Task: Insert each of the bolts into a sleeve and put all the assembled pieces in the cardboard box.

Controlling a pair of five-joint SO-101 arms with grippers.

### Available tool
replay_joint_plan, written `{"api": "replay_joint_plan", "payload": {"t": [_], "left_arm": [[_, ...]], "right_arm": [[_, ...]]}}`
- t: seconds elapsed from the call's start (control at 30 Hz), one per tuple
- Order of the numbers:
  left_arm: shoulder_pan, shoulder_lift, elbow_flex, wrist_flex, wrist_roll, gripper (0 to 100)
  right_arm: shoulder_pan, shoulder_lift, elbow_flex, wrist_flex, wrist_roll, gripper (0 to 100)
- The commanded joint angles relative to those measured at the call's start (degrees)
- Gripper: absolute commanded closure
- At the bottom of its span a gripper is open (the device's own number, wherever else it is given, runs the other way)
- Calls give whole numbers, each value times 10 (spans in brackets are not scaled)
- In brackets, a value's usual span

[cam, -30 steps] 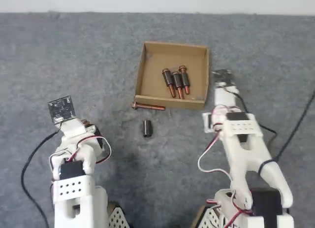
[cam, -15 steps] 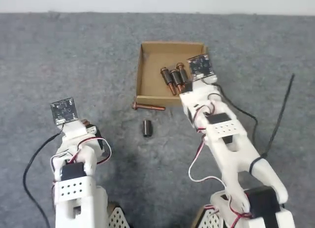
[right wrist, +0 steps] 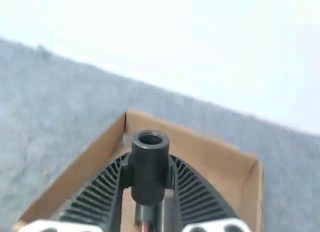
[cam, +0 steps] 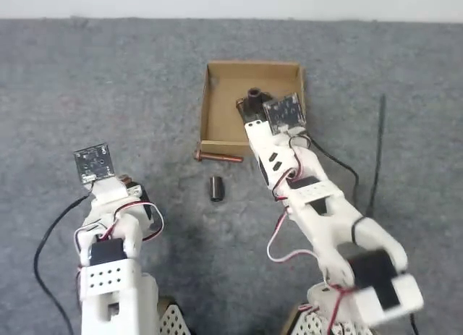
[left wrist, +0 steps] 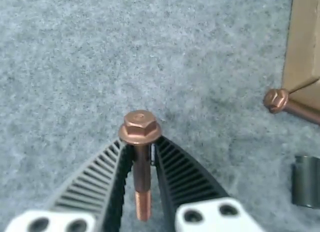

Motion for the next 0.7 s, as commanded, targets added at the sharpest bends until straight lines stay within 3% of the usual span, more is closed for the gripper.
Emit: {"api": "replay_joint_plan", "payload": {"t": [0.0,0.37,0.67], "left_arm": [[-2,-20,-8,-18,-5,988],[-3,-20,-8,-18,-5,988],[-3,-20,-8,-18,-5,988]], "right_arm": [[-1,48,-4,-150,4,992],[-5,264,32,-450,8,992],[-37,233,243,-625,8,992]]}}
